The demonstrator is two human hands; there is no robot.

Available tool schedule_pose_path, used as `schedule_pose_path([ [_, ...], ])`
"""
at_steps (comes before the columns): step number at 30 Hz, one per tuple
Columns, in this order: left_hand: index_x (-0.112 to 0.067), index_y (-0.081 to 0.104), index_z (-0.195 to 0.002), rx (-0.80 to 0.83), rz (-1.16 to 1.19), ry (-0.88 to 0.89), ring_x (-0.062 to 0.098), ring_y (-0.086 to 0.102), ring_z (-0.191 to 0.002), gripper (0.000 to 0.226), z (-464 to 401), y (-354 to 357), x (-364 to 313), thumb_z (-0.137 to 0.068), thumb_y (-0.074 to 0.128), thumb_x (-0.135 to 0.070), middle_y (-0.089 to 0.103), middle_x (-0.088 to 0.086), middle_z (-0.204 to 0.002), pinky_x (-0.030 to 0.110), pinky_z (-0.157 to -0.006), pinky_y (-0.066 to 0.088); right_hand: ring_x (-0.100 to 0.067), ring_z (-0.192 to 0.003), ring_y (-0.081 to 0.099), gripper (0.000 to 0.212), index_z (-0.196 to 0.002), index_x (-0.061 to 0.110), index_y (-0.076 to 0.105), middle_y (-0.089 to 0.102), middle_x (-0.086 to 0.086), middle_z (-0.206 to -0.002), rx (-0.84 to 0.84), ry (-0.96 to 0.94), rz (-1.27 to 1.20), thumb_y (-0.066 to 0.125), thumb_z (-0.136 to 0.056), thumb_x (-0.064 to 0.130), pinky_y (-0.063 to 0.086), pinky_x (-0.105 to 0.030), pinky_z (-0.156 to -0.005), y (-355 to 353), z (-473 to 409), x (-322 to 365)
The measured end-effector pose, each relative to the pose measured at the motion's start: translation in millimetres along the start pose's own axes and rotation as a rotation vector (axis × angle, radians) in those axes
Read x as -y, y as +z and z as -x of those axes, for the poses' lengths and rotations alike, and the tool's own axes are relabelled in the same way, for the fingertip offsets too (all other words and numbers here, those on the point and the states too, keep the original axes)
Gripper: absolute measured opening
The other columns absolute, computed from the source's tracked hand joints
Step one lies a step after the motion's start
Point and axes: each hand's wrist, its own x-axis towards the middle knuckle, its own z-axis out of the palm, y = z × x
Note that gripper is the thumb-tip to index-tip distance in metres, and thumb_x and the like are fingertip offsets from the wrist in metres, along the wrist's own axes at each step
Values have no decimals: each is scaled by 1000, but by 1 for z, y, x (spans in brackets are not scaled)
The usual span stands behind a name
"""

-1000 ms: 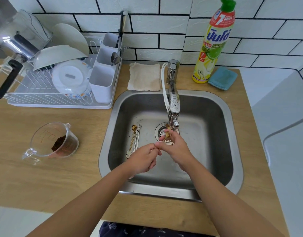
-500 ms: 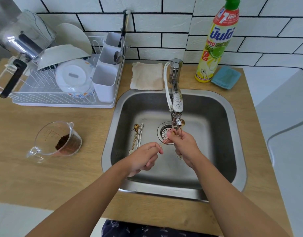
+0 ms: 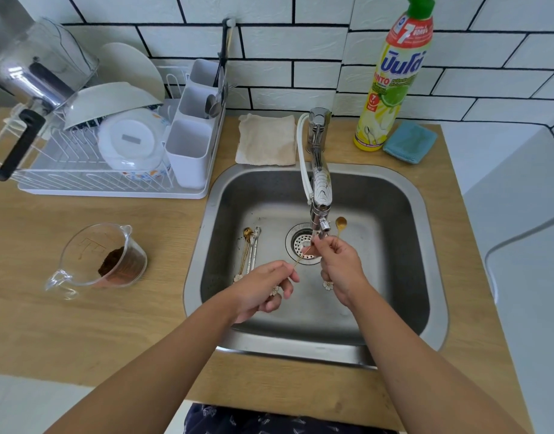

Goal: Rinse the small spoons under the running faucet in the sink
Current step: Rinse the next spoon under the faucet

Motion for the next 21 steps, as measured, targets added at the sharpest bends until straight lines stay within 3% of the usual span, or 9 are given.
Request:
schedule_pose_path([
  [4,-11,55,-101,-22,-115,37,13,43,-37,31,-3,4,-3,-109,37,-34,57,2,-63,19,-39,29,5,-47,56,7,-99,19,67,80,-6,-96,27,-48,143,67,-100,26,40,-8,-45,1,1,-6],
  [6,-11,53,-101,10,-119,39,13,46,-37,31,-3,4,-3,-109,36,-36,59,1,-65,19,-37,31,5,-53,58,22,-108,19,64,75,4,-88,76,-42,193,76,-93,29,41,-9,-47,2,1,-10],
  [9,-12,52,-100,36,-123,47,13,47,-36,31,-3,6,0,-108,37,-38,61,1,-66,19,-35,31,3,-48,54,12,-90,18,67,74,3,-78,-38,-63,167,72,-96,27,39,-8,-45,4,-1,-6],
  [11,-12,52,-100,42,-114,55,13,46,-35,32,-3,5,1,-107,38,-39,61,2,-67,19,-35,31,4,-44,53,25,-79,19,67,78,-2,-79,-100,-59,157,63,-102,29,39,-8,-42,5,-3,-3],
  [13,-11,52,-100,41,-115,65,14,45,-35,32,-3,4,-1,-107,38,-39,61,3,-67,19,-35,31,6,-45,55,29,-82,21,70,80,-2,-82,-105,-54,191,56,-104,33,39,-11,-47,5,-2,-1],
  [17,-10,51,-101,33,-127,65,14,44,-36,32,0,2,-2,-109,37,-37,60,4,-69,21,-36,31,7,-61,61,8,-95,24,70,75,10,-78,44,-75,284,74,-93,32,43,-19,-64,5,3,-2],
  [19,-10,50,-102,35,-141,58,14,43,-36,31,3,2,-2,-109,36,-36,60,5,-69,21,-37,30,6,-59,58,13,-91,26,69,68,13,-71,54,-92,259,81,-87,30,45,-14,-61,5,3,-2],
  [21,-9,50,-102,48,-141,55,14,42,-36,30,5,2,-2,-110,36,-35,59,6,-70,22,-38,29,5,-52,57,13,-82,25,69,74,8,-69,-7,-94,244,79,-88,31,44,-14,-55,5,0,2],
])
